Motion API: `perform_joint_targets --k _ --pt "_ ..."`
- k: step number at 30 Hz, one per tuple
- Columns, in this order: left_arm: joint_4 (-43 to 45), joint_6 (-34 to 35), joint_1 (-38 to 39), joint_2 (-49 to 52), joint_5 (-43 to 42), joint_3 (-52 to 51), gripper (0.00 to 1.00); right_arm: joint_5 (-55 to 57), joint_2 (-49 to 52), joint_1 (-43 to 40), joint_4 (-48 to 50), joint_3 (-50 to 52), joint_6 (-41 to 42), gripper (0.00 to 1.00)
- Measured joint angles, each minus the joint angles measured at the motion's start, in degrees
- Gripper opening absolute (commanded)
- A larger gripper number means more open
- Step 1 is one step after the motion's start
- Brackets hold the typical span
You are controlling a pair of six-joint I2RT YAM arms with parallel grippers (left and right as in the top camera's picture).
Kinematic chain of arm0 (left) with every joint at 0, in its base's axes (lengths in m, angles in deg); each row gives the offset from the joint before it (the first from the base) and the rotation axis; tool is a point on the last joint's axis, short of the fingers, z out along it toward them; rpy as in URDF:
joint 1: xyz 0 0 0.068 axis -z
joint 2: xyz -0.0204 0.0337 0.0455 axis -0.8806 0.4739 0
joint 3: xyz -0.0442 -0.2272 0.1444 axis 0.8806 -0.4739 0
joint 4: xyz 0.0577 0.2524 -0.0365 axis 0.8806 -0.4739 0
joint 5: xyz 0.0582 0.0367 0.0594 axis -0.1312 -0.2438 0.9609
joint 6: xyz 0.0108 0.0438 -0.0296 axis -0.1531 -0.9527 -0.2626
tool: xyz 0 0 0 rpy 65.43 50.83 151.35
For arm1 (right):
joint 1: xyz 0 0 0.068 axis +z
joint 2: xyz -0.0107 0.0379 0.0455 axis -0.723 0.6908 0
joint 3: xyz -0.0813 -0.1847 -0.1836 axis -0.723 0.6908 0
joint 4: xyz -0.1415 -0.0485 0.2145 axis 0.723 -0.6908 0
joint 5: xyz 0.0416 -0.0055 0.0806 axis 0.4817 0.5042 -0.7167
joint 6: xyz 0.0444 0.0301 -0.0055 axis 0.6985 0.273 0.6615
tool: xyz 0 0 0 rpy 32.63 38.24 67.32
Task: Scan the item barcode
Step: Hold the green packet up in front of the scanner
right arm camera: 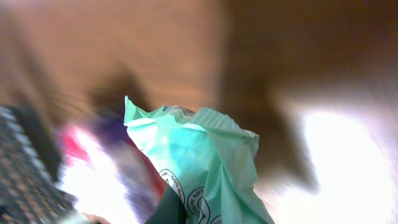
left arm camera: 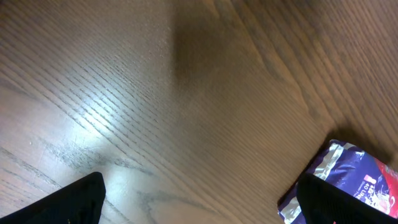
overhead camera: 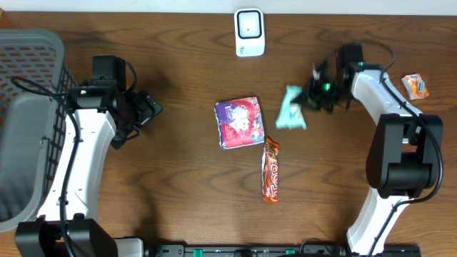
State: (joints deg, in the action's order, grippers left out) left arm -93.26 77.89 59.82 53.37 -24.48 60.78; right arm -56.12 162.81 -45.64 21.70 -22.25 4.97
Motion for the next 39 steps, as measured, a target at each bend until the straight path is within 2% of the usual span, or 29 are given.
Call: perform_joint_targets --k 9,13,18,24,27,35,39 --pt "0.02 0.0 0.0 0.0 0.0 0.0 0.98 2.45 0.02 8.04 35.69 -4.87 24.17 0.01" --pt "0.0 0.0 0.0 0.0 0.0 0.0 0.98 8.28 0.57 12.55 44.24 -5.46 31.58 0.01" --pt "0.0 0.0 0.0 0.0 0.0 0.0 0.98 13.2 6.95 15.96 47.93 -12.22 36.89 0.01" --pt "0.02 0.0 0.0 0.0 0.0 0.0 0.98 14.8 20.52 15.58 48.02 -27.65 39.45 0.01" --pt "0.0 0.0 0.0 0.0 0.0 0.0 0.98 14.64 25.09 15.3 44.76 -33.77 39.65 0.01" --pt "0.0 0.0 0.0 0.0 0.0 0.0 0.98 15.67 26.03 13.7 28.11 -44.68 31.36 0.01" --pt "0.0 0.0 0.0 0.0 0.0 0.0 0.98 16.63 26.03 10.08 12.81 -54.23 24.55 0.01"
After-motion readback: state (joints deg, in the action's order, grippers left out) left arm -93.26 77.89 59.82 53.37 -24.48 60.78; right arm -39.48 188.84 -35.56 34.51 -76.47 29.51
